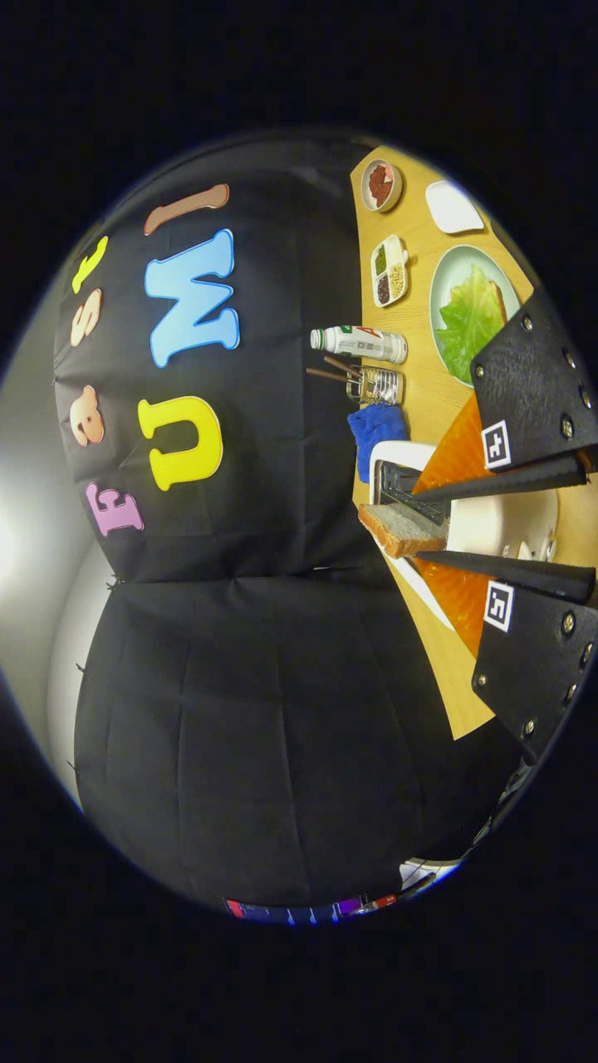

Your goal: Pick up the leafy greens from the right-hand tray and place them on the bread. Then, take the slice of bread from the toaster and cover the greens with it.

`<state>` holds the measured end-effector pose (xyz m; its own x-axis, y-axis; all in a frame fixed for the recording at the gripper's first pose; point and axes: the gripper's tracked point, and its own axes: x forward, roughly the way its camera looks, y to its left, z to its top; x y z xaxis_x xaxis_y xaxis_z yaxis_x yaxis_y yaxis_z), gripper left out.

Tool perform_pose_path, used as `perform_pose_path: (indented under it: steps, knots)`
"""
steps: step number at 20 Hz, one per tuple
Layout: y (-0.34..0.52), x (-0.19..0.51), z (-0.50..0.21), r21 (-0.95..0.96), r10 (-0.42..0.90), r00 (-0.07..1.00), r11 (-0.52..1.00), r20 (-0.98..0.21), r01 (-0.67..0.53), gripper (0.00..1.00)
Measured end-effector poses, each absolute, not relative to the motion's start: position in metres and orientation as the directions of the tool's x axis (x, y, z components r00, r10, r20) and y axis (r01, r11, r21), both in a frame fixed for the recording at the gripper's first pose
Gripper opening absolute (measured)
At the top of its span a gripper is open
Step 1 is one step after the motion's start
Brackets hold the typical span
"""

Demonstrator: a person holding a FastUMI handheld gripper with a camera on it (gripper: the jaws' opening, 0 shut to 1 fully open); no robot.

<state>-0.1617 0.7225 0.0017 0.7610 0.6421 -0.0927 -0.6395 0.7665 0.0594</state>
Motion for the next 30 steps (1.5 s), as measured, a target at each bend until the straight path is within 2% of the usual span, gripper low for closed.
perform_pose_path:
  steps: [11,13,15,16,26,30]
  knots:
    - [0.769,-0.120,-0.012,0.008,0.542,0.827,0.837,-0.147,-0.547,0.35]
    - [0.771,-0.125,-0.012,0.046,0.555,0.818,0.831,-0.150,-0.555,0.15]
    - [0.768,-0.122,-0.008,0.057,0.548,0.826,0.836,-0.134,-0.545,0.15]
    - [0.770,-0.123,-0.007,0.058,0.555,0.821,0.831,-0.133,-0.553,0.06]
    - [0.752,-0.125,0.058,0.029,0.590,0.807,0.807,-0.022,-0.589,0.07]
    - [0.738,-0.121,0.076,0.014,0.587,0.809,0.809,-0.012,-0.587,0.07]
